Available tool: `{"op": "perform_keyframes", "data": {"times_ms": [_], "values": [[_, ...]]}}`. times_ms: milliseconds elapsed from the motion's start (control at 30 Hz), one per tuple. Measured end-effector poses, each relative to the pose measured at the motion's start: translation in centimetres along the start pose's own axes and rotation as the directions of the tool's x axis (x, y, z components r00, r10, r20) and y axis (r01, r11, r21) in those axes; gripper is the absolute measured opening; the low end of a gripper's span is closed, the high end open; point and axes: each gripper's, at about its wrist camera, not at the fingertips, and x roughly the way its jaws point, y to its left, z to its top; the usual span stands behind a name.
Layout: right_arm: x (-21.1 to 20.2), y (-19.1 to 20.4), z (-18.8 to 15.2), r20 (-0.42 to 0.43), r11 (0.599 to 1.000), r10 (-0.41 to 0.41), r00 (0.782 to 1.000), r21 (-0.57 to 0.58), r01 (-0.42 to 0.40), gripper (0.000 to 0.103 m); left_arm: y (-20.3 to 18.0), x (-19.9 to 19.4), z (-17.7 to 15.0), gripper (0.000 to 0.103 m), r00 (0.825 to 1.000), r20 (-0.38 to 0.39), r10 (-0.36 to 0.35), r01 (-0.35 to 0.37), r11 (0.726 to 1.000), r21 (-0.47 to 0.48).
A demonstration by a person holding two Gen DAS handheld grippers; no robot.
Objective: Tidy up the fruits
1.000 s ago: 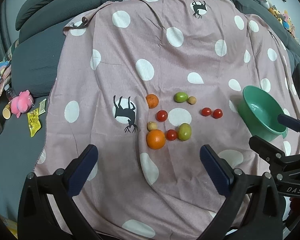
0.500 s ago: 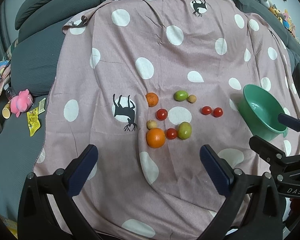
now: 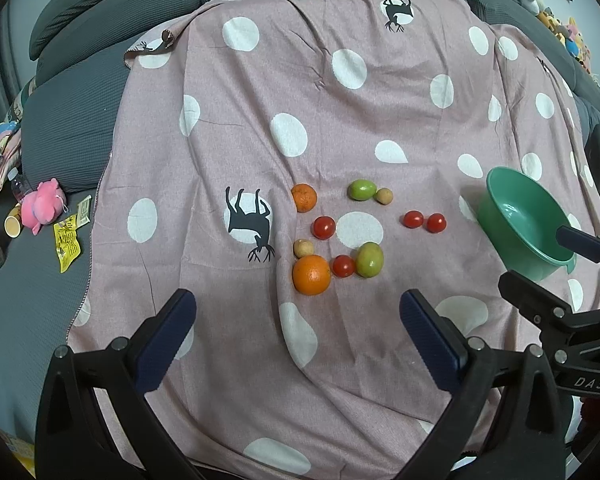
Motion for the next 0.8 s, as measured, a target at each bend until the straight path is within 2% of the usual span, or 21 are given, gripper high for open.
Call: {"op": "perform_keyframes", "data": {"times_ms": [800], "values": [[-0.10,-0.07,0.07,0.001,1.000,0.000,1.000,-0.001,0.000,0.102,-0.45,-0.20,0.31,0.102,1.000,0.003,-0.001,0.001,1.000,0.014]]}}
